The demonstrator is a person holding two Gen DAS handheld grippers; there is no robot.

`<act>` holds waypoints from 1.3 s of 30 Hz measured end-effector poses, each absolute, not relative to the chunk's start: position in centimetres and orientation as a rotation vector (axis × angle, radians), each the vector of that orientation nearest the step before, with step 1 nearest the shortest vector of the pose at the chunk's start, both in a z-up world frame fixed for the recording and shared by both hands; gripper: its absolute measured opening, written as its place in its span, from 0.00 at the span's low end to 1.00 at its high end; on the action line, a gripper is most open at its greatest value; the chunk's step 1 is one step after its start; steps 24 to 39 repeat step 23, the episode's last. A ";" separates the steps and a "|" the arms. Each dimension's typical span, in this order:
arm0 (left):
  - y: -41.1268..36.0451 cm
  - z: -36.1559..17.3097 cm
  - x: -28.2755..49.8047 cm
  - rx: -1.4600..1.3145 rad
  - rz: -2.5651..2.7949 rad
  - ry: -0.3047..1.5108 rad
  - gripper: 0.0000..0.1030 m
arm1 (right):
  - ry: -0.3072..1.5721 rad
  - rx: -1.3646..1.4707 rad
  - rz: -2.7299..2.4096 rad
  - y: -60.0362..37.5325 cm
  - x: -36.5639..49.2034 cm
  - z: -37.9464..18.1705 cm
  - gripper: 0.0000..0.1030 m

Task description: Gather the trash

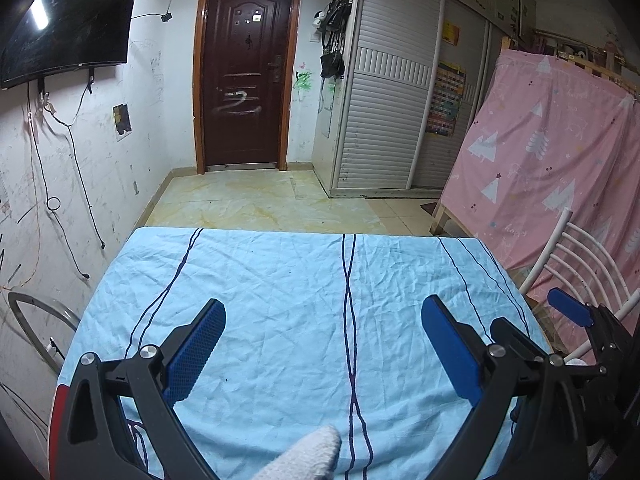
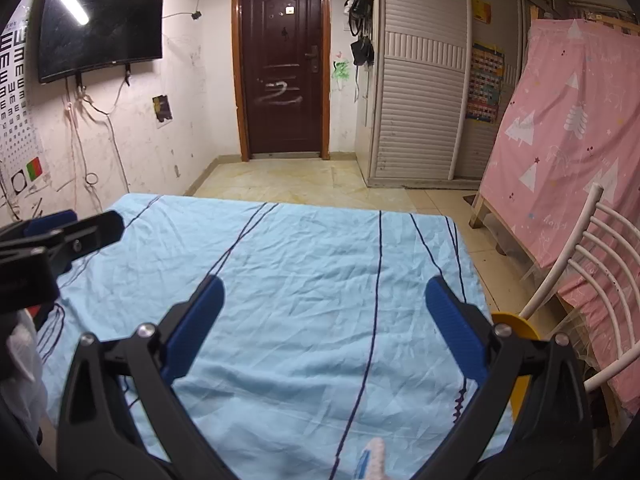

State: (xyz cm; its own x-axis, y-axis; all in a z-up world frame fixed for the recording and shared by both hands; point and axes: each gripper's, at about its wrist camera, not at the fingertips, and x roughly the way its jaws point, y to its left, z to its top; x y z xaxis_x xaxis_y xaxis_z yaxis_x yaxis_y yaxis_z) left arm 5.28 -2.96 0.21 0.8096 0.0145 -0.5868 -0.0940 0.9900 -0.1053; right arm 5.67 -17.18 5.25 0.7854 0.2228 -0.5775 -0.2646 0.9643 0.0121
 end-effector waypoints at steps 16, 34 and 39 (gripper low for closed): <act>-2.5 -0.1 5.5 -0.146 0.063 0.629 0.87 | 0.616 -0.079 0.267 -16.7 5.6 5.1 0.94; -2.2 -0.3 5.6 -0.155 0.062 0.634 0.87 | 0.618 -0.082 0.267 -16.5 5.6 5.0 0.94; -2.2 -0.3 5.6 -0.155 0.062 0.634 0.87 | 0.618 -0.082 0.267 -16.5 5.6 5.0 0.94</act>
